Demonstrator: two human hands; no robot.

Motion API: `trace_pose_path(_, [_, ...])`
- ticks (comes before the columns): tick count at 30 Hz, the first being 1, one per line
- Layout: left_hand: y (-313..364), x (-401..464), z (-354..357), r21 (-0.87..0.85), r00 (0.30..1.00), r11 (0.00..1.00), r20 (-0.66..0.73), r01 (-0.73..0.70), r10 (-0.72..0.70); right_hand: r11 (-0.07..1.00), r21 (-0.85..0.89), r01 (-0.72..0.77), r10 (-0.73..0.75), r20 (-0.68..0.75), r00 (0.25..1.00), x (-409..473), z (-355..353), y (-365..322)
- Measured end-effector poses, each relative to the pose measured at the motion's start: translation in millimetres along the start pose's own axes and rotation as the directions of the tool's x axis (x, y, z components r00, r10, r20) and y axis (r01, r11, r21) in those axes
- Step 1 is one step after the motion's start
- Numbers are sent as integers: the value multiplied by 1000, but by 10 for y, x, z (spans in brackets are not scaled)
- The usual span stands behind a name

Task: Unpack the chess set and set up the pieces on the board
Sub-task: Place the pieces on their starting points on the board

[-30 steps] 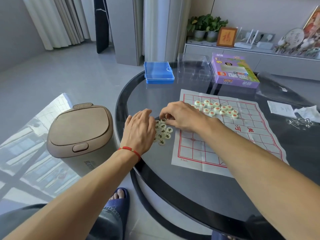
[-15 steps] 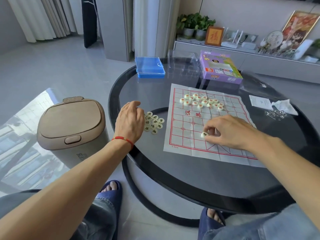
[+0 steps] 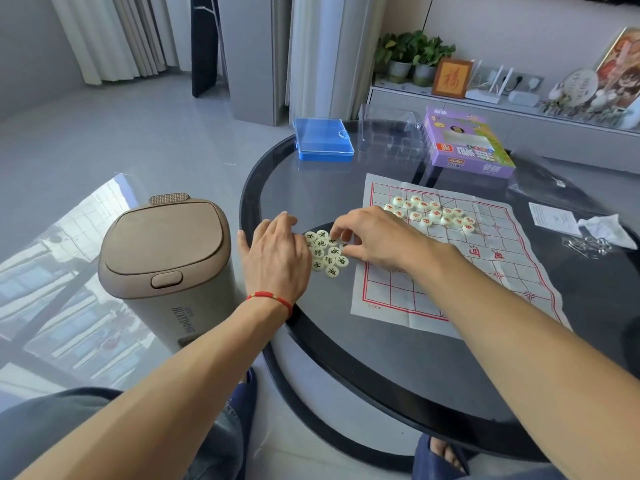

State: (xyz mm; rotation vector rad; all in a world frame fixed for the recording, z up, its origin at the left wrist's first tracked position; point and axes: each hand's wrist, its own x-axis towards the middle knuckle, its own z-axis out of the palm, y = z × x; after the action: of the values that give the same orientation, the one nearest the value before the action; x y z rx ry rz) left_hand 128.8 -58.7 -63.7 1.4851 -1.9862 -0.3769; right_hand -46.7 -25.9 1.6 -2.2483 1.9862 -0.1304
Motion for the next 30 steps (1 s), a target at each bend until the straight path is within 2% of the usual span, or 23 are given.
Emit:
trace_pose_path(13, [9,12,15,-7,1000,1000,4,-4,4,998,-13,-54,54,-29,998,164,37,-23])
trace_pose_path(21, [29,-18,-18,-4,1000,1000,10,-7,7,999,-26,-35,35,-5,999,160,-41,-65])
trace_pose_path(26, [15,-15,-8,-13,1000,1000,14,-5,6,992,28,-127,128,-66,990,-173,-285,210])
trace_pose_path(30, [27,-18,-12,12,1000,1000,8,-16,16,979,21,-201,200,26,979,-698,-408,429])
